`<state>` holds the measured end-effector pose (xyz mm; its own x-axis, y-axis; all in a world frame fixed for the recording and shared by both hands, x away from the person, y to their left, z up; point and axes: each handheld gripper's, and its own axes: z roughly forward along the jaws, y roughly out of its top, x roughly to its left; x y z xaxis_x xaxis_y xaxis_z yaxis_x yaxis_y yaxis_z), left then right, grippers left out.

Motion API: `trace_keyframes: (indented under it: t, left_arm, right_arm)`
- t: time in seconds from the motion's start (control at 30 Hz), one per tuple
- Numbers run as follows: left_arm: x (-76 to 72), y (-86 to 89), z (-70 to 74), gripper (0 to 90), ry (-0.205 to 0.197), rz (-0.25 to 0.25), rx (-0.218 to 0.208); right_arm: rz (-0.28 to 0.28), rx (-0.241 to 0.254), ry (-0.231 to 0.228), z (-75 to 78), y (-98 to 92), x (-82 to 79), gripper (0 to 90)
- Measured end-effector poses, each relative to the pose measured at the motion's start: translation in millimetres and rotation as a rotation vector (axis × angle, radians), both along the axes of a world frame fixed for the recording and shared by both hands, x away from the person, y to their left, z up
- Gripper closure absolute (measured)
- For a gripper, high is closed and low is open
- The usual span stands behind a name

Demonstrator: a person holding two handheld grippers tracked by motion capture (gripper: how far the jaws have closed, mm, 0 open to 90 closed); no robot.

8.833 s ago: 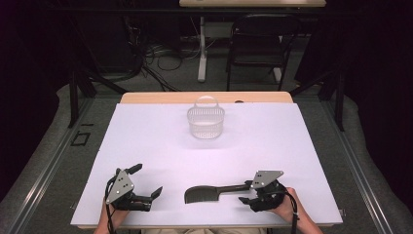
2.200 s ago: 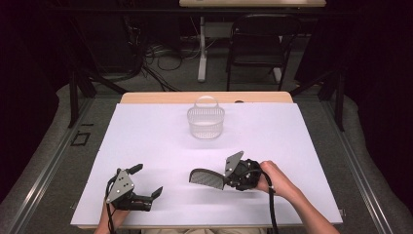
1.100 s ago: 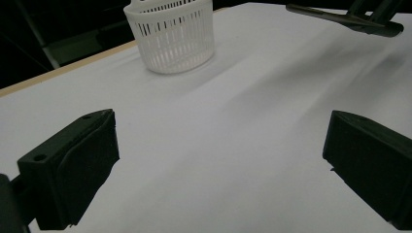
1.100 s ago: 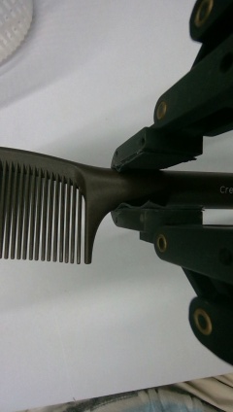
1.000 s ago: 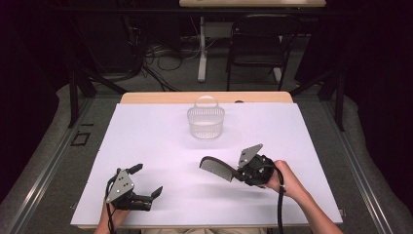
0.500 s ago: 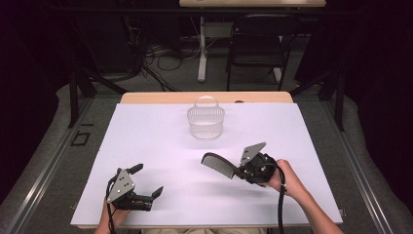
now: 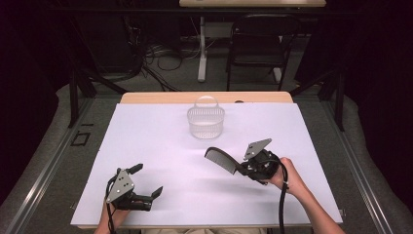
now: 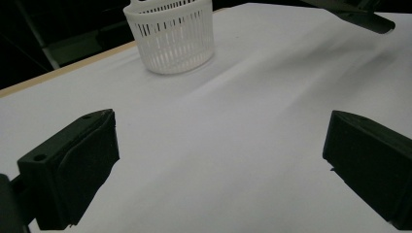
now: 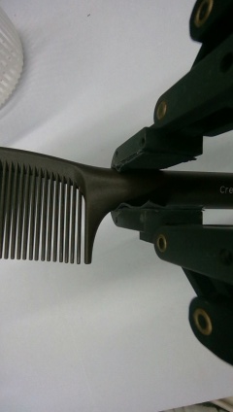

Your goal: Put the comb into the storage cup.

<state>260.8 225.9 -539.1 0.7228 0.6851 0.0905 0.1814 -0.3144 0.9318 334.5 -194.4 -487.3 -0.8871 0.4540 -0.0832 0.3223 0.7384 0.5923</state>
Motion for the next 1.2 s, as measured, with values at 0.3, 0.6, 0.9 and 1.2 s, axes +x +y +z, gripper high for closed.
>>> trace_keyframes:
  t: [0.3,0.6,0.9,1.2]
  left_arm:
    - [0.0,-0.1,0.2,0.0,-0.001,-0.002,0.005]
    - [-0.2,-0.5,0.2,0.0,-0.002,-0.003,0.001]
    - [0.2,-0.8,0.0,0.0,-0.001,-0.004,0.003]
    - [-1.1,0.4,0.7,0.0,-0.005,-0.001,0.0]
  right_arm:
    - [-0.026,0.014,-0.007,1.3,-2.3,1.4,72.5]
    - [-0.056,0.032,-0.022,2.5,-6.0,3.8,72.5]
    - [-0.095,0.059,-0.041,2.3,-9.7,7.1,72.5]
    - [-0.127,0.08,-0.064,2.4,-12.8,9.6,72.5]
